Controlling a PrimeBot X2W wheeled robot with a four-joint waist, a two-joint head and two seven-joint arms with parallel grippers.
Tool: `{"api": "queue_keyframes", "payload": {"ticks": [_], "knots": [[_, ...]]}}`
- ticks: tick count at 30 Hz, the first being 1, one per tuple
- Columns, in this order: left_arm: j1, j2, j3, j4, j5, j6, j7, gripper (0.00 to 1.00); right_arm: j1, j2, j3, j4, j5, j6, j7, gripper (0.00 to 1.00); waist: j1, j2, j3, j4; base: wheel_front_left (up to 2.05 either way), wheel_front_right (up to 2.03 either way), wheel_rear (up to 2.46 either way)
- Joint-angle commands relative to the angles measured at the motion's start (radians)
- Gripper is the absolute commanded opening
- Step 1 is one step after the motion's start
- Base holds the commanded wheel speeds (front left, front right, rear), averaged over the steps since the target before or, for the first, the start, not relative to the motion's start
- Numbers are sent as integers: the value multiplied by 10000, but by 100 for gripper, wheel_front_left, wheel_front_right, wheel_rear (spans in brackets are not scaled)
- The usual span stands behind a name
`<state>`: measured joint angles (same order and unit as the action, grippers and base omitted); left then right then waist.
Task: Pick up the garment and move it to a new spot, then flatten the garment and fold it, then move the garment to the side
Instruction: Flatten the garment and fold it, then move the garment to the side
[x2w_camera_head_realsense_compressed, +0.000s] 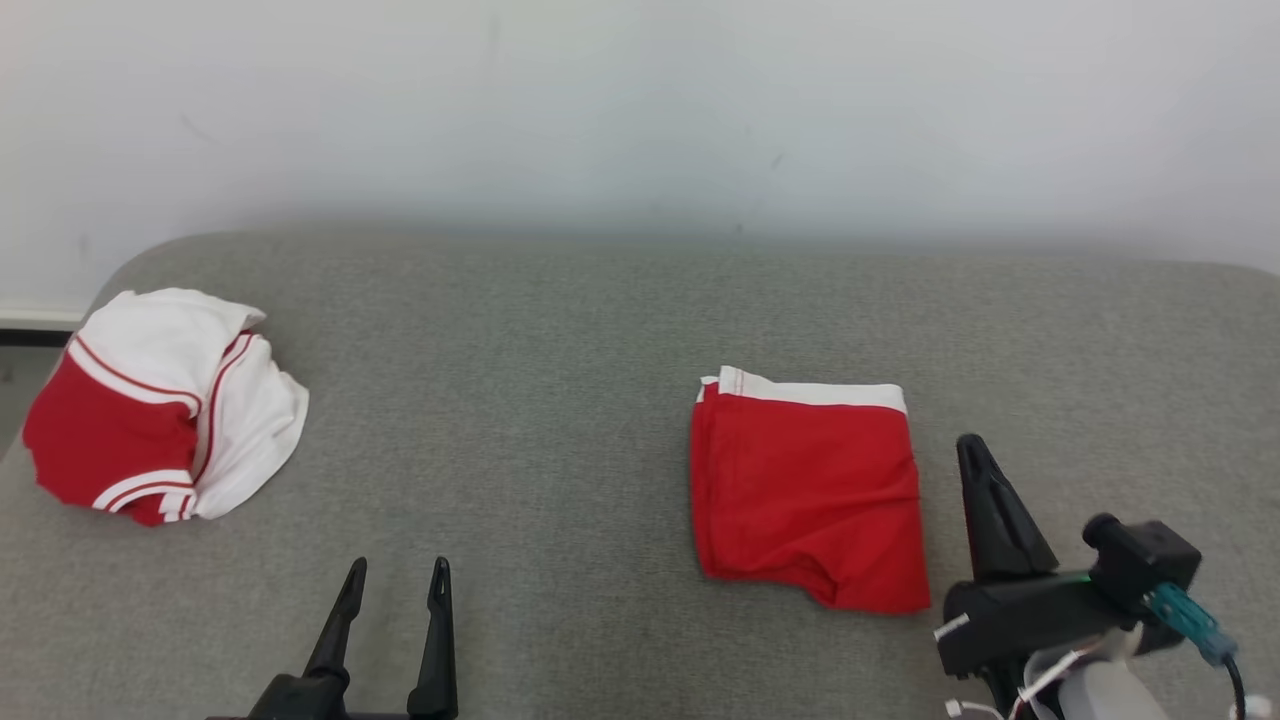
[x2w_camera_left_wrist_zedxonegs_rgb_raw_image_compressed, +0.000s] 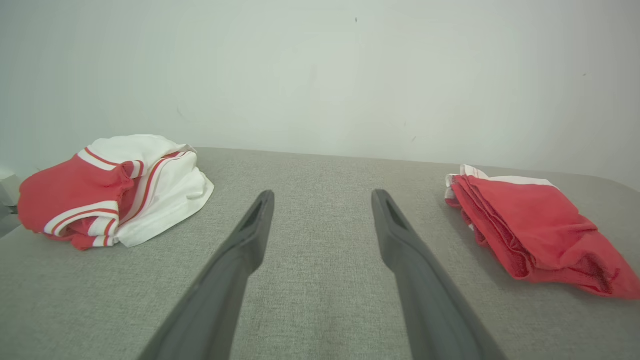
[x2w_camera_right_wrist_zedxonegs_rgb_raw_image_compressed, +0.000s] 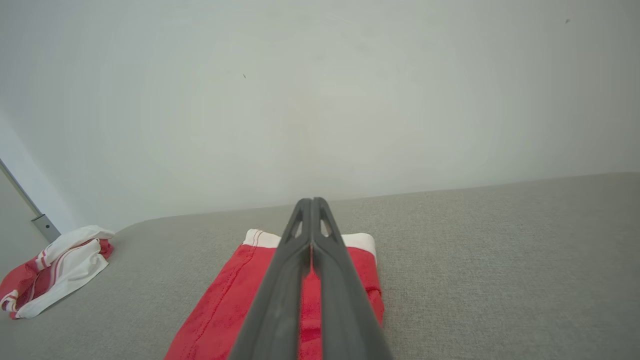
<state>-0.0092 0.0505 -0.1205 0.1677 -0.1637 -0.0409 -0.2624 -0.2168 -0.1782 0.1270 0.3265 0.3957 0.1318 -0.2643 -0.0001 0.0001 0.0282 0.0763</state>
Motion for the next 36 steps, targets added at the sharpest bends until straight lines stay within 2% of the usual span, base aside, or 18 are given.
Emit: {"api": "queue_keyframes", "payload": {"ticks": [1, 4, 13, 14, 15, 16, 17, 26, 36], "knots": [[59, -4, 32, -44, 50, 25, -25, 100, 247, 104, -174, -163, -184, -24, -10, 0, 1, -1, -47, -233, 0, 0, 0], [46, -4, 64, -76, 53, 47, -25, 100, 781, 332, -713, -548, -639, -24, -10, 0, 1, -1, -38, -400, 0, 0, 0], [94, -6, 229, -232, 213, 72, -25, 100, 1675, 745, -1117, -1070, -1479, -24, -10, 0, 1, -1, 68, -764, 0, 0, 0], [96, -6, 247, -254, 293, 78, -25, 100, 1693, 781, -1127, -1091, -1525, -24, -10, 7, 1, -1, 87, -787, 0, 0, 0], [100, -6, 267, -271, 327, 74, -25, 100, 1710, 814, -1146, -1106, -1548, -24, -10, 40, 1, -1, 103, -800, 0, 0, 0], [101, -4, 296, -290, 385, 73, -25, 100, 1725, 842, -1195, -1109, -1583, -24, -10, 65, 1, -1, 121, -813, 0, 0, 0], [102, -4, 328, -314, 388, 74, -25, 100, 1717, 881, -1294, -1153, -1604, -24, -10, 98, 1, -1, 135, -822, 0, 0, 0], [349, -4, 689, -507, 676, 103, -25, 100, 2141, 1154, -2157, -1570, -1883, -24, -10, 100, 1, -1, 111, -731, 0, 0, 0], [546, -6, 875, -396, 963, 70, -25, 100, 2430, 1126, -1943, -1520, -2696, -24, -10, 100, 1, -1, 82, -634, 0, 0, 0]]}}
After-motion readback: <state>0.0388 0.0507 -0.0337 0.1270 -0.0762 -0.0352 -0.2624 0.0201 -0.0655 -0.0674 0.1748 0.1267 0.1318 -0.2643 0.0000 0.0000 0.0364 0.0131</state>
